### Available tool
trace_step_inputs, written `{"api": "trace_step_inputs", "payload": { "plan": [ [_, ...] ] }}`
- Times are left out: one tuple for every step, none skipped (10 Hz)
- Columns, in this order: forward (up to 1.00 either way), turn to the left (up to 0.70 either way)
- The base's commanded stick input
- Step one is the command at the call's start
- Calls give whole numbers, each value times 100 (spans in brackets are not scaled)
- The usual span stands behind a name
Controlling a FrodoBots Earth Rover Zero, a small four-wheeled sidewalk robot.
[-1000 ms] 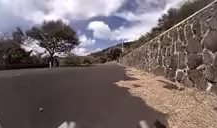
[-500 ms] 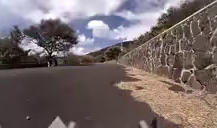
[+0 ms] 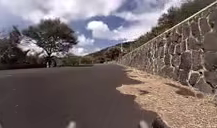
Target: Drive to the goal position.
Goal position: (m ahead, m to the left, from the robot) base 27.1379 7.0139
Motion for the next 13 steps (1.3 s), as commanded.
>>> {"api": "trace_step_inputs", "payload": {
  "plan": [
    [50,0],
    [50,0],
    [50,0],
    [50,0],
    [50,0],
    [50,0],
    [50,0],
    [50,0],
    [50,0],
    [50,0],
    [50,0],
    [50,0],
    [50,0]
  ]
}}
